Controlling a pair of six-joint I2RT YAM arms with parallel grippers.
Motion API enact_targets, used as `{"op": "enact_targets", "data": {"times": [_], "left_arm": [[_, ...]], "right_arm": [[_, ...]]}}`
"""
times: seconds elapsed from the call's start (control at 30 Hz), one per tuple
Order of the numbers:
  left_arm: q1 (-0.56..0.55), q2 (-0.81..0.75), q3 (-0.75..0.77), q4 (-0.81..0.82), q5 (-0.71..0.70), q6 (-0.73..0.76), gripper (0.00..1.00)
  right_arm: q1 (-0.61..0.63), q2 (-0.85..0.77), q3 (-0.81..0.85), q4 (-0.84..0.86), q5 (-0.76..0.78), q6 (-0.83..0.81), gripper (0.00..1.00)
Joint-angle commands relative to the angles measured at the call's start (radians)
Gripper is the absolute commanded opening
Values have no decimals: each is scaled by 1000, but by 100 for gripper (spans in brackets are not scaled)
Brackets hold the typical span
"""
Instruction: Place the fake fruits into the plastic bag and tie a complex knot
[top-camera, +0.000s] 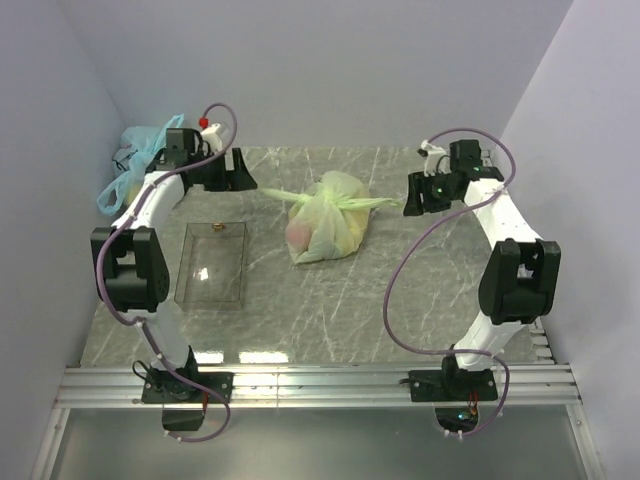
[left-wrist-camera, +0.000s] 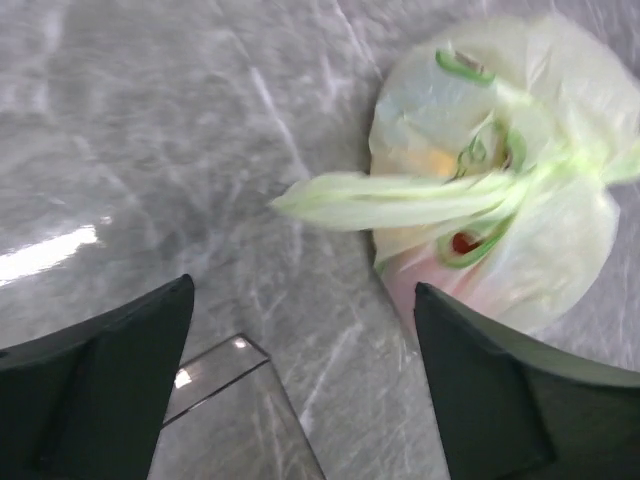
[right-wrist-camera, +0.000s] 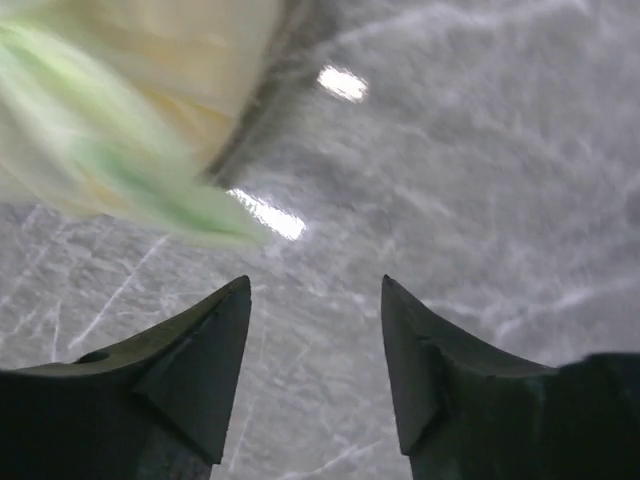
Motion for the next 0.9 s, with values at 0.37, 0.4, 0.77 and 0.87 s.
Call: {"op": "enact_targets", "data": {"times": [0.37,0.4,0.77,0.87], "left_arm": [[-145,6,473,-290,-227,92,99],[-170,6,476,-287,-261,103,99],[-401,15,288,-167,-351,-15,99],[-432,38,271,-167,-348,-47,99]], "right_arm": [[18,-138,240,-6,-138,147,77],[35,-132,247,5,-133,159,77],[263,-86,147,164,-64,137,78],[299,-97,109,177,-44,124,78]]}}
